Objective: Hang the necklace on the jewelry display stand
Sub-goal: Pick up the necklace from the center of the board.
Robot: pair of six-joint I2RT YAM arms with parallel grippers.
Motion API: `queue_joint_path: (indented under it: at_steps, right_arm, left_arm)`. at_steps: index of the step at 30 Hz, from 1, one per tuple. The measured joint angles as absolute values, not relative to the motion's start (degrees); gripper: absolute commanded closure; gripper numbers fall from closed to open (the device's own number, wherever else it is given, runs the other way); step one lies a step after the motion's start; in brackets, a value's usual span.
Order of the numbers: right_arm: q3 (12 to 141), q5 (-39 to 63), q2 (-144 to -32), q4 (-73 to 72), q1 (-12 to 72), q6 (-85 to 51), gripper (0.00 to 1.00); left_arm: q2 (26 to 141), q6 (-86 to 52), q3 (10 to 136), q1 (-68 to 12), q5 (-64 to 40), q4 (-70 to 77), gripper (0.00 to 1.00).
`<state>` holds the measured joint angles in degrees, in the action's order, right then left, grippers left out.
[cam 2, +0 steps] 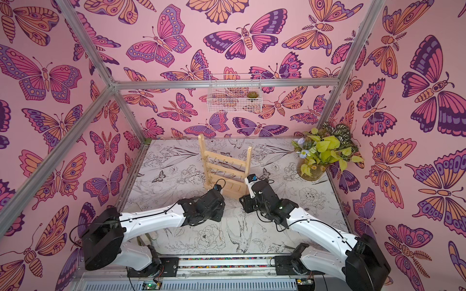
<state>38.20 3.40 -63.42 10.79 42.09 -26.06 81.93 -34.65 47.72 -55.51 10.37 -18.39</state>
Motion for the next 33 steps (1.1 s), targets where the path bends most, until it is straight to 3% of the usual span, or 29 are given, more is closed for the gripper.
queue_joint_path:
  at_steps: [15, 27, 33]
  right_arm:
    - [31.03, 22.26, -66.85, -8.47, 43.68, -21.74, 0.43]
    - [34.89, 26.83, -74.63, -21.69, 47.35, -17.02, 0.42]
    - [38.0, 28.6, -77.01, -25.12, 49.1, -14.96, 0.48]
  left_arm:
    - [63.24, -34.33, 50.33, -55.51, 14.35, -24.82, 1.0]
    - [59.29, -31.81, 57.17, -55.51, 14.61, -28.34, 1.0]
    - [59.13, -30.94, 59.02, -55.51, 14.59, -28.82, 1.0]
